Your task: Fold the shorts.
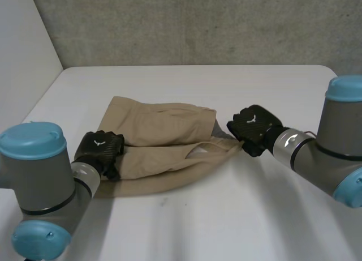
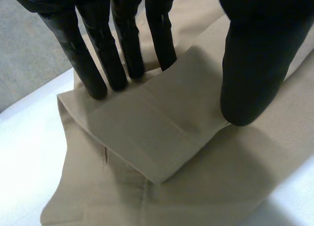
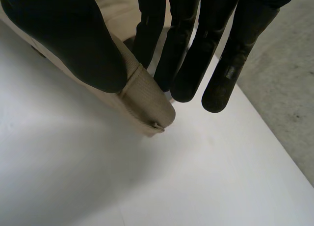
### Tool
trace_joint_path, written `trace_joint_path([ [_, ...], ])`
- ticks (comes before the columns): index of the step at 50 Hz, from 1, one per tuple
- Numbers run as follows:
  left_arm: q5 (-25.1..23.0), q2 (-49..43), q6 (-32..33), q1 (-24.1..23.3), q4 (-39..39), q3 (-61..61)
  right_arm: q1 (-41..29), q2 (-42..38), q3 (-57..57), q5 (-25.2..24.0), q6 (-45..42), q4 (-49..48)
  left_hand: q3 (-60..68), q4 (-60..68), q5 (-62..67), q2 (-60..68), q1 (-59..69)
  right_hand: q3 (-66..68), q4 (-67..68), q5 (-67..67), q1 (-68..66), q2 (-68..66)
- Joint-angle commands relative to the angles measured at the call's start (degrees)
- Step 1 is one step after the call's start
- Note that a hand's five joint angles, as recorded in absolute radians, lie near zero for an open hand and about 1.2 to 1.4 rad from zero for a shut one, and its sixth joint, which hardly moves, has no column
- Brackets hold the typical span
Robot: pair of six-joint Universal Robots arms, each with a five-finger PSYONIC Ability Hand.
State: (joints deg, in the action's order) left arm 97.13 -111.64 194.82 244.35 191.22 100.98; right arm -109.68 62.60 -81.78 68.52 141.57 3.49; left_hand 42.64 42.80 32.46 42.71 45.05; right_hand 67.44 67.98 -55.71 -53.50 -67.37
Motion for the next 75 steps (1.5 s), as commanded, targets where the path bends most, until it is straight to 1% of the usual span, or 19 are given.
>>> trace_joint_path([
  [1,-0.1,-1.2,1.5,0.0,0.7,-1.0,-0.1,2.3,1.5,2.7,1.4,7.0,34.6,34.5,34.8,34.5,32.2,12.6,12.0,-14.3,-26.5,-12.6],
  [7,-0.9,2.1,1.7,-0.1,-0.4,-1.2,-0.2,1.3,2.3,6.8,-5.2,18.3,37.4,37.2,37.5,37.3,34.9,12.6,12.0,-14.3,-26.5,-12.6],
  [12,-6.7,3.7,2.0,0.4,-5.3,-4.0,-1.8,0.0,3.2,11.1,-12.5,22.8,37.4,37.2,37.5,37.3,34.9,12.6,12.0,-14.3,-26.5,-12.6],
  [16,-10.7,1.0,3.5,1.0,-13.8,-11.8,-4.6,-1.3,7.1,14.0,-12.7,22.7,37.4,37.2,37.5,37.3,34.9,12.6,12.0,-14.3,-26.5,-12.6],
  [22,-9.9,-8.7,12.4,1.1,-25.9,-32.5,-5.9,-3.5,15.1,15.6,-12.1,21.5,37.4,37.2,37.5,37.3,34.9,12.6,12.0,-14.3,-26.5,-12.6],
  [27,-6.4,-13.5,15.8,1.7,-22.3,-50.4,-7.5,-5.3,23.9,15.9,-9.3,7.8,37.4,37.2,37.5,37.3,34.9,12.6,12.0,-14.3,-26.5,-12.6],
  [29,-5.4,-15.1,15.8,1.7,-16.7,-58.1,-7.6,-5.1,25.9,16.1,-8.0,1.4,37.4,37.2,37.5,37.3,34.9,12.6,12.0,-14.3,-26.5,-12.6],
  [30,-5.0,-15.1,15.8,1.8,-14.0,-60.3,-7.7,-4.5,26.9,16.9,-6.4,-6.2,37.4,37.2,37.5,37.3,34.9,12.6,12.0,-14.3,-26.5,-12.6],
  [33,-3.9,-14.3,15.8,1.2,-0.5,-64.3,-7.7,-1.9,27.0,18.6,-3.2,-18.8,37.4,37.2,37.5,37.3,34.9,12.6,12.0,-14.3,-26.5,-12.6],
  [35,-2.6,-12.2,15.8,0.5,9.6,-63.4,-7.7,1.4,24.9,20.5,0.0,-31.8,37.4,37.2,37.5,37.3,34.9,12.6,12.0,-14.3,-26.5,-12.6],
  [38,-1.6,-8.3,15.7,-0.7,17.8,-60.2,-7.7,4.4,21.3,21.5,2.4,-45.0,37.4,37.2,37.5,37.3,34.9,12.6,12.0,-14.3,-26.5,-12.6],
  [43,-1.4,-2.5,14.4,-1.2,23.7,-49.2,-7.6,5.1,18.8,21.1,2.4,-44.5,37.4,37.2,37.5,37.3,34.9,12.6,12.0,-14.3,-26.5,-12.6],
  [47,-1.8,-2.2,12.3,-1.2,23.1,-41.1,-7.7,3.8,16.8,20.6,2.5,-37.4,37.4,37.2,37.5,37.3,34.9,12.6,12.0,-14.3,-26.5,-12.6],
  [52,-2.4,-3.0,11.3,-0.9,21.7,-30.7,-7.5,0.3,11.8,16.2,2.2,-27.1,37.4,37.2,37.5,37.3,34.9,12.6,12.0,-14.3,-26.5,-12.6],
  [59,-3.5,-12.2,11.3,-1.2,19.6,-18.1,-7.1,-6.0,2.8,15.2,1.2,-20.1,37.4,37.2,37.5,37.3,34.9,12.6,12.0,-14.3,-26.5,-12.6],
  [64,-3.6,-15.9,11.4,-1.4,12.4,-14.0,-6.9,-7.0,-2.1,15.4,-0.4,-18.1,37.4,37.2,37.5,37.3,34.9,12.6,12.0,-14.3,-26.5,-12.6],
  [68,-4.0,-13.5,11.3,-1.7,3.7,-11.9,-6.7,-5.7,-5.0,15.4,-0.6,-17.8,37.4,37.2,37.5,37.3,34.9,12.6,12.0,-14.3,-26.5,-12.6],
  [73,-4.0,-6.4,11.4,-3.0,-0.5,-9.8,-6.1,-1.7,-8.7,15.0,-0.6,-16.2,37.4,37.2,37.5,37.3,34.9,12.6,12.0,-14.3,-26.5,-12.6],
  [75,-4.0,-4.4,11.4,-3.3,-0.8,-9.2,-5.3,-0.1,-10.4,14.6,-0.7,-14.6,31.9,31.7,32.0,31.8,29.4,12.6,12.0,-14.3,-26.5,-12.6],
])
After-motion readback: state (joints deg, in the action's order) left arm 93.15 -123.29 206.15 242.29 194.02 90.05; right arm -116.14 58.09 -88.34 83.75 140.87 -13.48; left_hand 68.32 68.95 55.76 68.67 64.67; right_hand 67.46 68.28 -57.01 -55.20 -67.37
